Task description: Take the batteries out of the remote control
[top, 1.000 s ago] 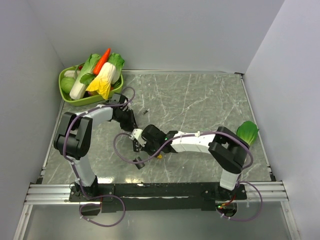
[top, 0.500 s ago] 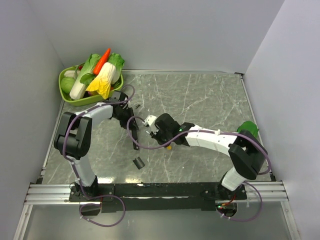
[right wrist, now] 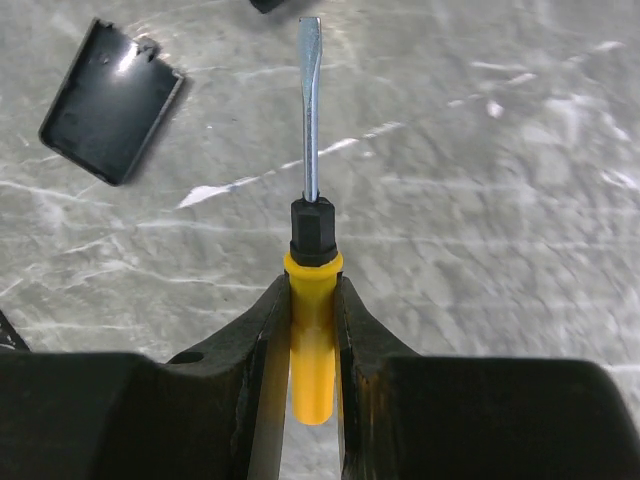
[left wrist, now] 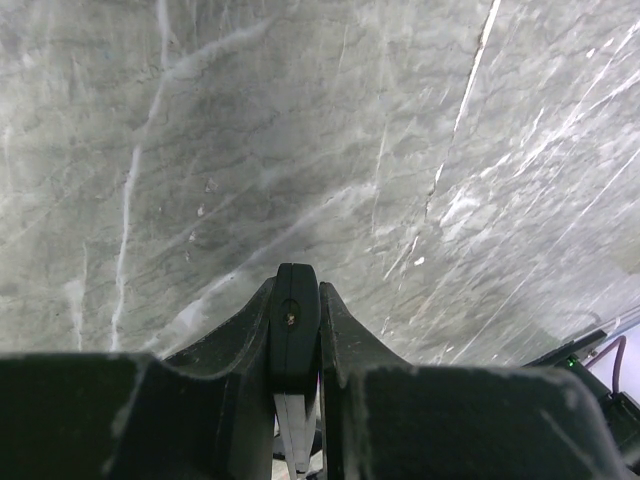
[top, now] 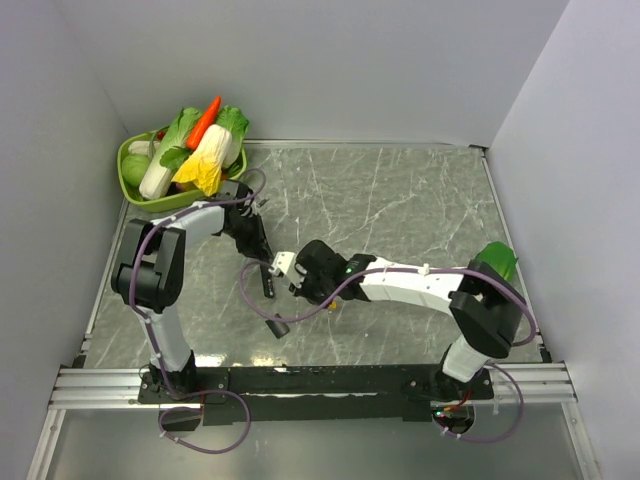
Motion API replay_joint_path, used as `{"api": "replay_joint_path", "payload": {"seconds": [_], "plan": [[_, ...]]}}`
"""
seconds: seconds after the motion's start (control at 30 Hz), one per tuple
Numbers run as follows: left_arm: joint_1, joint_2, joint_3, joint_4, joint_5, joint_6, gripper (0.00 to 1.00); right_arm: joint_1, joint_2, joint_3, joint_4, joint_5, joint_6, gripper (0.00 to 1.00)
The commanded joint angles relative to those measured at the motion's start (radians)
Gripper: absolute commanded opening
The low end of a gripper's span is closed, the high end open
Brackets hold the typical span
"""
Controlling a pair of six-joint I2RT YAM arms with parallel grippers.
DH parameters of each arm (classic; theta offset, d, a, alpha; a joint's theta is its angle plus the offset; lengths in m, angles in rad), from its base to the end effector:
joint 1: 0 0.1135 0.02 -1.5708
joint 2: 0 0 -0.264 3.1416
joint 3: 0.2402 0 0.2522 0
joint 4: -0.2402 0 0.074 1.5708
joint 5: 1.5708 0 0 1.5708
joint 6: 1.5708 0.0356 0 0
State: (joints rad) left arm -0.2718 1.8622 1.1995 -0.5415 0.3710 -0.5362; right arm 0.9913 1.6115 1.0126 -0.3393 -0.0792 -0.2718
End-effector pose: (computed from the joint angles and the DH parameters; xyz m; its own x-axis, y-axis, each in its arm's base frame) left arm 0.3474 -0.1102 0.1629 -0.9648 -0.2253 -0.1352 -0.1367 0.8698 -0.4741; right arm 0.1792 0.2790 0.2004 -0.1946 -0.7861 -0.5867 -0.9467 0.3070 -0.0973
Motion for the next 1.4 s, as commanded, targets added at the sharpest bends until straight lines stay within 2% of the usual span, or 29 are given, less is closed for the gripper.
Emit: {"api": "replay_joint_path", "payload": {"seconds": [0.0,0.37,1.37], "plan": [[-0.003,-0.015,-0.024,0.043,0.068,0.019,0.01,0.015,0.065,0.076,-0.047,-0.034,-0.026,0.00],[-0.035,-0.049,-0.032,0.058,0.105,0.054,0.01,0.027,0.155,0.144,-0.087,-0.005,0.005,0.00],[-0.053,-0.051,-0.037,0.084,0.123,0.039,0.01,0.027,0.251,0.211,-0.139,0.036,0.028,0.00]]}}
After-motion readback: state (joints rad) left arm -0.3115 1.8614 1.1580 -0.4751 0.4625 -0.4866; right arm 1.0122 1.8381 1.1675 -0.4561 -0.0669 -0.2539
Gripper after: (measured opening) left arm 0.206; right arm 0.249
